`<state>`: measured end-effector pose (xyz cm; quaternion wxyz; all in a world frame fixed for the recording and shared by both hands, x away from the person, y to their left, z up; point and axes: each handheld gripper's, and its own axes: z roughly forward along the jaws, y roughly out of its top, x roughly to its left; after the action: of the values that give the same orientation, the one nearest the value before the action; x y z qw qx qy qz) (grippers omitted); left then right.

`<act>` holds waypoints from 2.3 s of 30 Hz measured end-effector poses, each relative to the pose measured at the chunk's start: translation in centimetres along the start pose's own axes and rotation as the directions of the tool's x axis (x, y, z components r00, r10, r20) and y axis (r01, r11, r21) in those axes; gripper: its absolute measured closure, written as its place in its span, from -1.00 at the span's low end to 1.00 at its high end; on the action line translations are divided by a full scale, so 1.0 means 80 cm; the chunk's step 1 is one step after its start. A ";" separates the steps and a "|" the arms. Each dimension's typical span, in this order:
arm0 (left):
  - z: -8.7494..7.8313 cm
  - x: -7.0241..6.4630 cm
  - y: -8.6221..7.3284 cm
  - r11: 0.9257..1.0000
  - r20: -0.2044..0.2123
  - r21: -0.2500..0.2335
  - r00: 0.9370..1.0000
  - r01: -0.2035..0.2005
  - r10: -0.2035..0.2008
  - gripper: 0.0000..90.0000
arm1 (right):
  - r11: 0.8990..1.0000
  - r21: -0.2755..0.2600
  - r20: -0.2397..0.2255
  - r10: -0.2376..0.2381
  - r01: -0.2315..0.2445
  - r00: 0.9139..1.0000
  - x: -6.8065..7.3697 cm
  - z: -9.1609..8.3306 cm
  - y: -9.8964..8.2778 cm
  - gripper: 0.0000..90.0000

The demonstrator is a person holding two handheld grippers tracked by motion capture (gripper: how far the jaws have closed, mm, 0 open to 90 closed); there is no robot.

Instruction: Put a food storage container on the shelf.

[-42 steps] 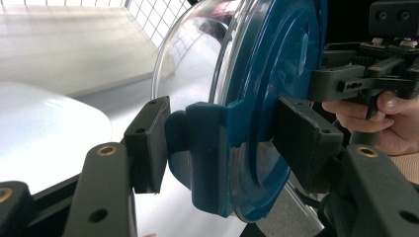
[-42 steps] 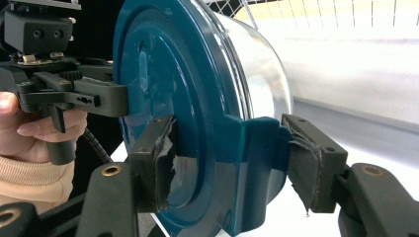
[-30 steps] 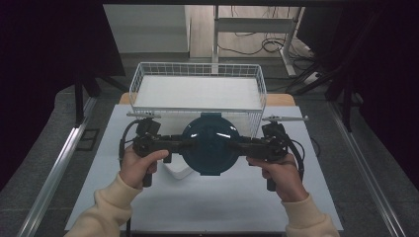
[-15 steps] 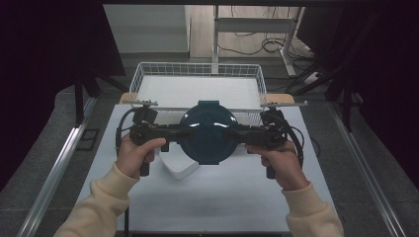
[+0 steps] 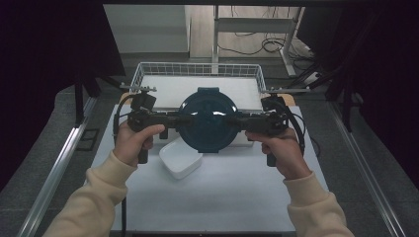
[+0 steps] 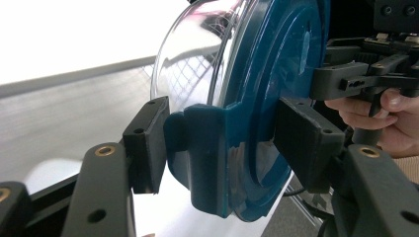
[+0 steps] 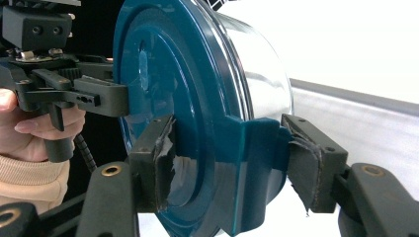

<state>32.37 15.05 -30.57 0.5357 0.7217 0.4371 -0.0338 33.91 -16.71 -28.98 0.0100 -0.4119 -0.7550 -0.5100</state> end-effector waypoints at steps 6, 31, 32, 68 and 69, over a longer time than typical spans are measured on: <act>-0.001 0.004 0.012 1.000 0.003 -0.007 1.000 0.005 -0.005 -0.11 | 1.000 0.004 0.005 -0.014 0.014 1.000 0.000 0.002 0.014 -0.11; 0.002 0.026 0.071 1.000 -0.004 0.011 1.000 0.003 -0.003 -0.11 | 1.000 0.004 -0.011 -0.009 0.009 1.000 -0.021 0.017 0.074 -0.11; 0.002 0.027 0.074 1.000 -0.005 0.010 1.000 0.003 -0.003 -0.11 | 1.000 0.003 -0.013 -0.008 0.009 1.000 -0.022 0.018 0.076 -0.11; 0.036 0.105 0.121 0.995 -0.003 0.072 0.998 0.065 -0.065 -0.12 | 0.996 0.048 -0.029 0.071 -0.070 0.997 -0.083 0.075 0.119 -0.10; 0.036 0.105 0.121 0.995 -0.003 0.072 0.998 0.065 -0.065 -0.12 | 0.996 0.048 -0.029 0.071 -0.070 0.997 -0.083 0.075 0.119 -0.10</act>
<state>45.24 17.30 -28.94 0.5077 0.7260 0.4589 -0.0668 46.75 -14.72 -27.48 0.0494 -0.4300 -0.7516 -0.4978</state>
